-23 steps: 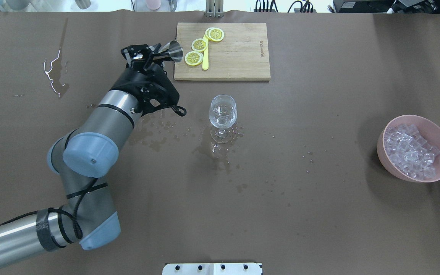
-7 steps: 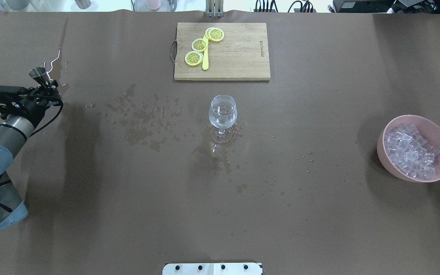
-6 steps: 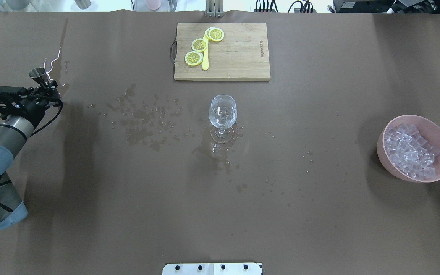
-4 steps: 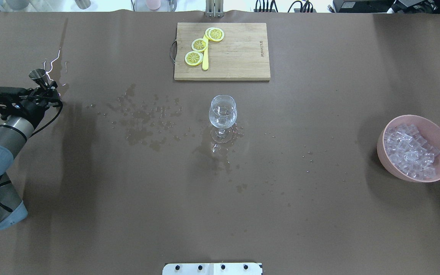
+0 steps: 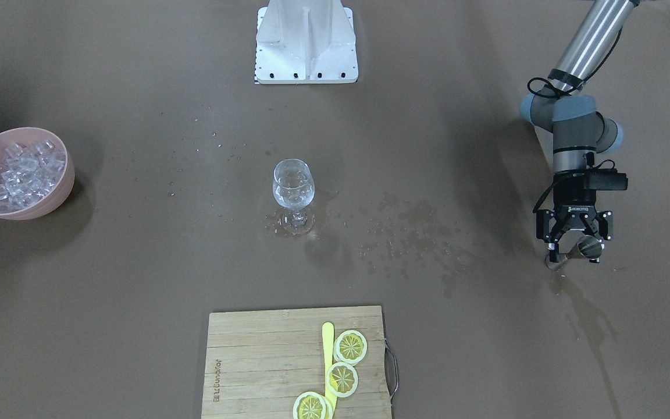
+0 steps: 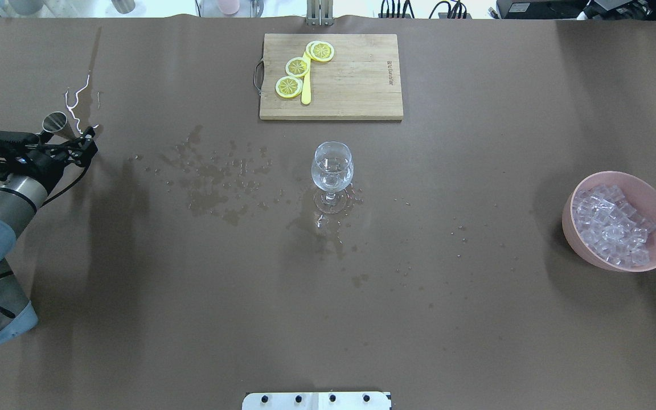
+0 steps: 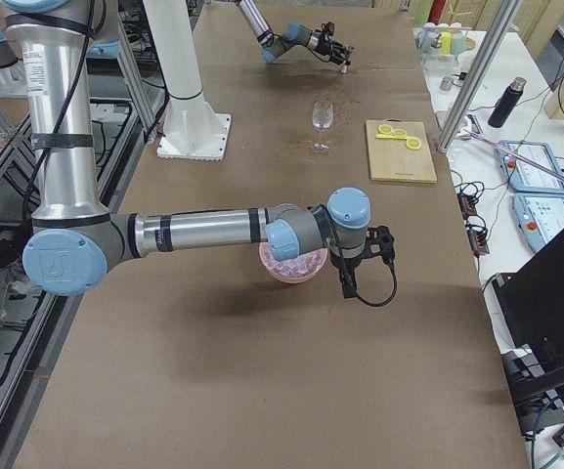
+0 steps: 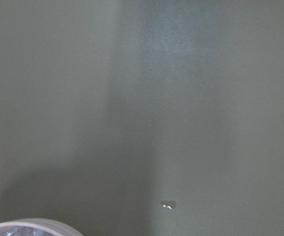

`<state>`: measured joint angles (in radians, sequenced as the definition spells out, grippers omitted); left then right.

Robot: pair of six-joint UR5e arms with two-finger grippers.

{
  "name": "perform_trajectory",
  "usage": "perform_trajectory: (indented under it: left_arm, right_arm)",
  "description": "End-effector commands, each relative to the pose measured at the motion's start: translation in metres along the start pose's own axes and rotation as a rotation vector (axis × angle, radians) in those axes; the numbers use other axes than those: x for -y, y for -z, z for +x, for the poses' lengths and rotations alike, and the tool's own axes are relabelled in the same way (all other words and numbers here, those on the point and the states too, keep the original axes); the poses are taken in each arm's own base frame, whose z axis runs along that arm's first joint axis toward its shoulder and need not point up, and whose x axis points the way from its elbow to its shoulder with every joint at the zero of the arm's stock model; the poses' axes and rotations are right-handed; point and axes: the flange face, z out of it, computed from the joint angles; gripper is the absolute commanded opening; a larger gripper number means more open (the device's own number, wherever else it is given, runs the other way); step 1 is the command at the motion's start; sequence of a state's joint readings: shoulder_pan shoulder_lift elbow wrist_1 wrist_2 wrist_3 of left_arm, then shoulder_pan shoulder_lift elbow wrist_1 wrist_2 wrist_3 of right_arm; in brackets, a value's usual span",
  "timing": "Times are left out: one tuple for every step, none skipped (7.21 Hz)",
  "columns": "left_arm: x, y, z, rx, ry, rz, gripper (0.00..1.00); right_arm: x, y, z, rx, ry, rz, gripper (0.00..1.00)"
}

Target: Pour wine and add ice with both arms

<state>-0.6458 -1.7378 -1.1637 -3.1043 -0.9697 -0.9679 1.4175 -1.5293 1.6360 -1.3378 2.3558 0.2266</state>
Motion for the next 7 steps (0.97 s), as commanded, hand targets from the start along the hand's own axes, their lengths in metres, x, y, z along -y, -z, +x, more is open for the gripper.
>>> perform_trajectory:
  left_arm:
    - [-0.003, 0.009, -0.014, 0.005, -0.005, -0.007, 0.98]
    - [-0.001, 0.021, -0.025, -0.015, 0.009, 0.002, 0.98]
    - [0.008, 0.037, -0.020, -0.084, 0.033, -0.034, 0.98]
    - [0.019, 0.054, -0.013, -0.147, 0.059, -0.069, 0.98]
    - [0.025, 0.058, -0.008, -0.166, 0.068, -0.070, 0.98]
    - [0.028, 0.066, -0.007, -0.211, 0.070, -0.119, 0.98]
    - [0.027, 0.087, -0.027, -0.215, 0.047, -0.183, 0.98]
  right_arm:
    - [0.001, 0.000, -0.001, 0.001, -0.002, 0.000, 1.00]
    - [0.001, 0.000, -0.001, 0.001, -0.004, 0.000, 1.00]
    - [0.001, -0.001, -0.002, 0.000, -0.003, -0.001, 1.00]
    - [0.002, 0.000, -0.005, 0.001, 0.001, 0.002, 1.00]
    - [0.002, 0.001, -0.006, 0.002, 0.003, 0.004, 1.00]
    - [0.002, 0.001, -0.006, 0.002, 0.003, 0.004, 1.00]
    - [0.002, 0.001, -0.007, 0.003, 0.001, 0.003, 1.00]
